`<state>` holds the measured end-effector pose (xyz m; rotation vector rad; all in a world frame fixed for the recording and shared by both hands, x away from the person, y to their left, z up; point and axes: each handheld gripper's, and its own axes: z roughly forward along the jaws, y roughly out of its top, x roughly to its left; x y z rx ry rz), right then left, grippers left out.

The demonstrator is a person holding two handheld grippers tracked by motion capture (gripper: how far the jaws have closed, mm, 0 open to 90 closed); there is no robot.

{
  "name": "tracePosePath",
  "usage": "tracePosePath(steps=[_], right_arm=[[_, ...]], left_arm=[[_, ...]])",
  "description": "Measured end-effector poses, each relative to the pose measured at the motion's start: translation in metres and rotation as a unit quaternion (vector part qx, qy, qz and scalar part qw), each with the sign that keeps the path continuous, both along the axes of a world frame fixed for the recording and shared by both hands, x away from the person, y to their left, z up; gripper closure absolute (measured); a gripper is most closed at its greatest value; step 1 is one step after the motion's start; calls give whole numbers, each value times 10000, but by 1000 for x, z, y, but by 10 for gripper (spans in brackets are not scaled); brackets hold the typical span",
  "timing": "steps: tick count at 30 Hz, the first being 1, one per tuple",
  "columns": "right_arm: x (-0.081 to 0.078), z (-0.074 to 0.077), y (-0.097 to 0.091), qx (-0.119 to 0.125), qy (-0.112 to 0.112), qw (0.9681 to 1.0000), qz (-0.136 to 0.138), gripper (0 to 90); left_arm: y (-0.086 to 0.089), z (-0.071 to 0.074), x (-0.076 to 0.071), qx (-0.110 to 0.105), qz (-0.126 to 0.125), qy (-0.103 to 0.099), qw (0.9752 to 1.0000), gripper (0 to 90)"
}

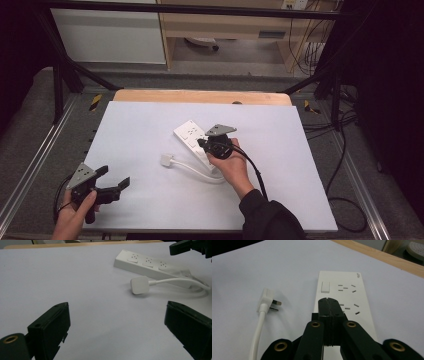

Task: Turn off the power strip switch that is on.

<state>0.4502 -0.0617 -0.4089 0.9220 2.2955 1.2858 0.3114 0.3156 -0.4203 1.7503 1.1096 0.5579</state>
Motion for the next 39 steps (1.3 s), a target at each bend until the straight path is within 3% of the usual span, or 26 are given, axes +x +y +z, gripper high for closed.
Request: tracePosePath(steps=[15, 39], right_arm=[[4, -16, 10, -131, 180, 9998, 15, 900], [9, -25, 14, -254, 280, 9993, -16, 900]], left_arm=[[0, 0, 0, 26, -5, -29, 10000, 65], [0, 0, 0, 81, -13, -56, 10000, 65]])
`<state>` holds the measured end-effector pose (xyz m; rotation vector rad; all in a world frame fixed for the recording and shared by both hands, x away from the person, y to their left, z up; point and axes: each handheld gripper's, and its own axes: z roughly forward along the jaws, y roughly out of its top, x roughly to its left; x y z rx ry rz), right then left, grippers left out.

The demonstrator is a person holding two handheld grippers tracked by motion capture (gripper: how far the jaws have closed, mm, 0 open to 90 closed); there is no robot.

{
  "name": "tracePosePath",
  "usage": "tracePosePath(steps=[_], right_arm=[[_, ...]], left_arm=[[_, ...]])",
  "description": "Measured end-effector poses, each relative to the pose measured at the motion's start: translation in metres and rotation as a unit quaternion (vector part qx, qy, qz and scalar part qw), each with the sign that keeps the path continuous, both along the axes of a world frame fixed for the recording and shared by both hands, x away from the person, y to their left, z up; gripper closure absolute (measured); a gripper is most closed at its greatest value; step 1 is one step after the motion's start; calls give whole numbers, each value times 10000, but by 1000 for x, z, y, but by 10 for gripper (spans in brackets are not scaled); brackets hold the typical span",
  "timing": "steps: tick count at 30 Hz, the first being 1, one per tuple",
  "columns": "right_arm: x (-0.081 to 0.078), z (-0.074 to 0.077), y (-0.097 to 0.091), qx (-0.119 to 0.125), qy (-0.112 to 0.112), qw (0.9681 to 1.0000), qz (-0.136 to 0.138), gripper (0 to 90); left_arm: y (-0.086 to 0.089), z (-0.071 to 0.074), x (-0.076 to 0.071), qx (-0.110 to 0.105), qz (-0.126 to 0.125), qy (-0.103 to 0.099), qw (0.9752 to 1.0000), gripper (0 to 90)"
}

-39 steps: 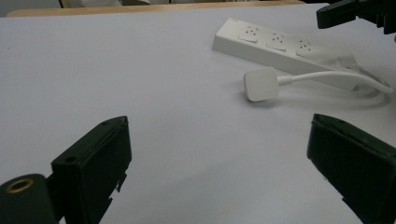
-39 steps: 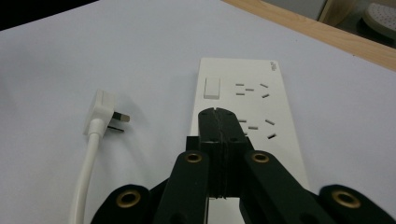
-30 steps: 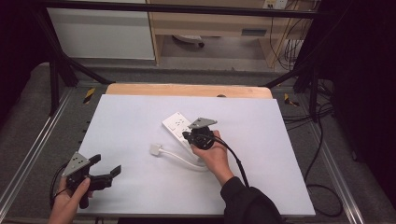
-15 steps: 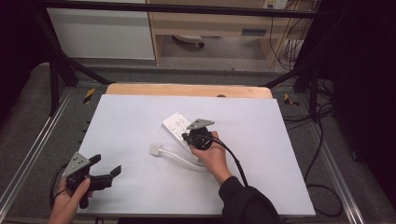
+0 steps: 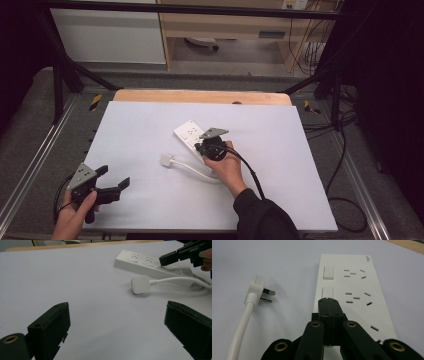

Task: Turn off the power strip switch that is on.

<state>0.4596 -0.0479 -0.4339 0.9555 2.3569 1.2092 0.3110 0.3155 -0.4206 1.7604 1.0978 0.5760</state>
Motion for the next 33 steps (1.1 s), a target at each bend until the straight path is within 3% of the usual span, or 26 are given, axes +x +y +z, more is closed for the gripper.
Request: tracePosePath(steps=[33], right_arm=[[2, -2, 2, -42, 70, 10000, -18, 900]], left_arm=[[-1, 0, 0, 18, -22, 13, 10000, 65]])
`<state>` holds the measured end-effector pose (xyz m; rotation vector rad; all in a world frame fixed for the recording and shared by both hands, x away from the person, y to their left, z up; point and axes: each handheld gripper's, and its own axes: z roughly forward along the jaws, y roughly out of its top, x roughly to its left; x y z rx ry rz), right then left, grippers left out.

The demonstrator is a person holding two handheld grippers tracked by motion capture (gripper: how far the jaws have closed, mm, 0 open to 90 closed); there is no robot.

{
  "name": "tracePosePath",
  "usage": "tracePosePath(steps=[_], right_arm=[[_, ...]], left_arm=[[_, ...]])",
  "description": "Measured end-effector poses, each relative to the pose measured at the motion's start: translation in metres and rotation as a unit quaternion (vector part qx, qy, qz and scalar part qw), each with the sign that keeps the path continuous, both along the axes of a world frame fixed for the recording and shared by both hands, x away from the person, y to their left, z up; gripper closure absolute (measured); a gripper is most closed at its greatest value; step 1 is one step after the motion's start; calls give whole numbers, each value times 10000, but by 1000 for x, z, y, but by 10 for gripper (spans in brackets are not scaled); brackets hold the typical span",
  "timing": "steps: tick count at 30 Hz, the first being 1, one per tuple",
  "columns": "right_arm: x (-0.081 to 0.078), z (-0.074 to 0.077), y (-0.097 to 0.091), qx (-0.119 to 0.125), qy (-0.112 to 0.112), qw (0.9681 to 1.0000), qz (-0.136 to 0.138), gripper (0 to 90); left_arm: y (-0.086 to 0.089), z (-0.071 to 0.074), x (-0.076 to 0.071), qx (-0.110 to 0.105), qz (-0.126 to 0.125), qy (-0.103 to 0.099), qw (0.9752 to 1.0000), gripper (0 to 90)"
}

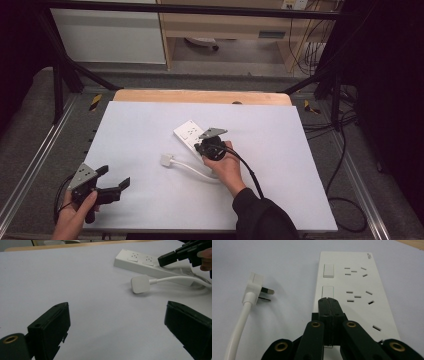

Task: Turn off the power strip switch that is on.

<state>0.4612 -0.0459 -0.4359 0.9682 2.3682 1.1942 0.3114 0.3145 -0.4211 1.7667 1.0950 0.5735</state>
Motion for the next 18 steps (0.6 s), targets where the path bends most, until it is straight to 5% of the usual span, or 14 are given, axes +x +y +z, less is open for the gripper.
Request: tracePosePath(steps=[18], right_arm=[[-3, 1, 2, 97, -13, 9999, -30, 900]], left_arm=[[0, 0, 0, 8, -4, -5, 10000, 65]])
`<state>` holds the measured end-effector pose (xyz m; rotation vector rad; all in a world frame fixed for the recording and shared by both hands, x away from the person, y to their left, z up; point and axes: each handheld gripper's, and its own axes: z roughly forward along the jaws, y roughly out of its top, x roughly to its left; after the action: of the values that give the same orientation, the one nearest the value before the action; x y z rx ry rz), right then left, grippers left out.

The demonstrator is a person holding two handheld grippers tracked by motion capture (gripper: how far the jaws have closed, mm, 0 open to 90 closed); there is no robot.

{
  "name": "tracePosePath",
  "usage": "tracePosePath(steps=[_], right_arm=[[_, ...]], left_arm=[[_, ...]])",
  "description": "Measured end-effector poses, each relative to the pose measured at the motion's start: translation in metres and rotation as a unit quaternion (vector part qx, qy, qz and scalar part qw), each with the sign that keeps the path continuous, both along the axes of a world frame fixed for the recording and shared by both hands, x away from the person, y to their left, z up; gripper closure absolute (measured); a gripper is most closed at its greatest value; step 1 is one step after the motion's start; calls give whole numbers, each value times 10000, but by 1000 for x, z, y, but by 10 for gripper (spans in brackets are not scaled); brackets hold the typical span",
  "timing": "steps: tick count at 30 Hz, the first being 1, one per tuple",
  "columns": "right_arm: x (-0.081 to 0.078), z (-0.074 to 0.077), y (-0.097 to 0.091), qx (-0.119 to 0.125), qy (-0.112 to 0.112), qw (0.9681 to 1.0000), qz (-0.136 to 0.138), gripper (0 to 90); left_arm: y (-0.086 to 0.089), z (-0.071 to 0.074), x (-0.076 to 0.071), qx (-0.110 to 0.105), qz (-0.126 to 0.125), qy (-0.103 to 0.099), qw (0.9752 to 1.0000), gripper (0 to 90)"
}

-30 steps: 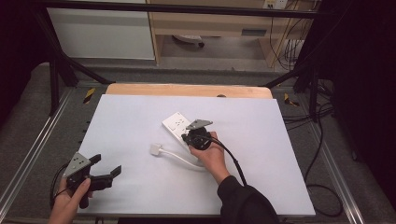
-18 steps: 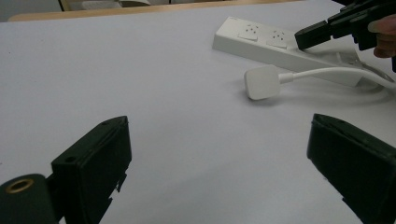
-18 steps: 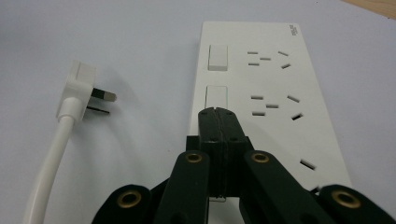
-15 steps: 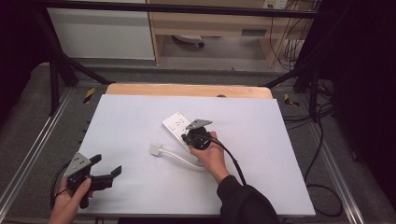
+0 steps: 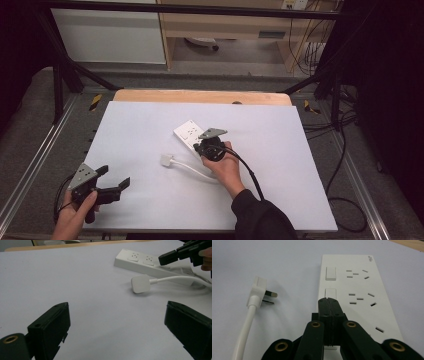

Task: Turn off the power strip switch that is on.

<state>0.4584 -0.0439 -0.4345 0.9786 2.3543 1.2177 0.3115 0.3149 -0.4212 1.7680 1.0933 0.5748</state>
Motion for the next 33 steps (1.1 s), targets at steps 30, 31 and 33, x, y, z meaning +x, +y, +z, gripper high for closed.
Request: tracePosePath(steps=[30, 31, 33], right_arm=[[-3, 15, -7, 341, -6, 9994, -87, 752], [-3, 16, -7, 361, 0, 9993, -71, 743], [-2, 17, -9, 369, -13, 9993, -26, 685]], left_arm=[[1, 0, 0, 22, 21, 12, 10000, 64], [1, 0, 0, 27, 22, 14, 10000, 65], [1, 0, 0, 28, 22, 15, 10000, 65]])
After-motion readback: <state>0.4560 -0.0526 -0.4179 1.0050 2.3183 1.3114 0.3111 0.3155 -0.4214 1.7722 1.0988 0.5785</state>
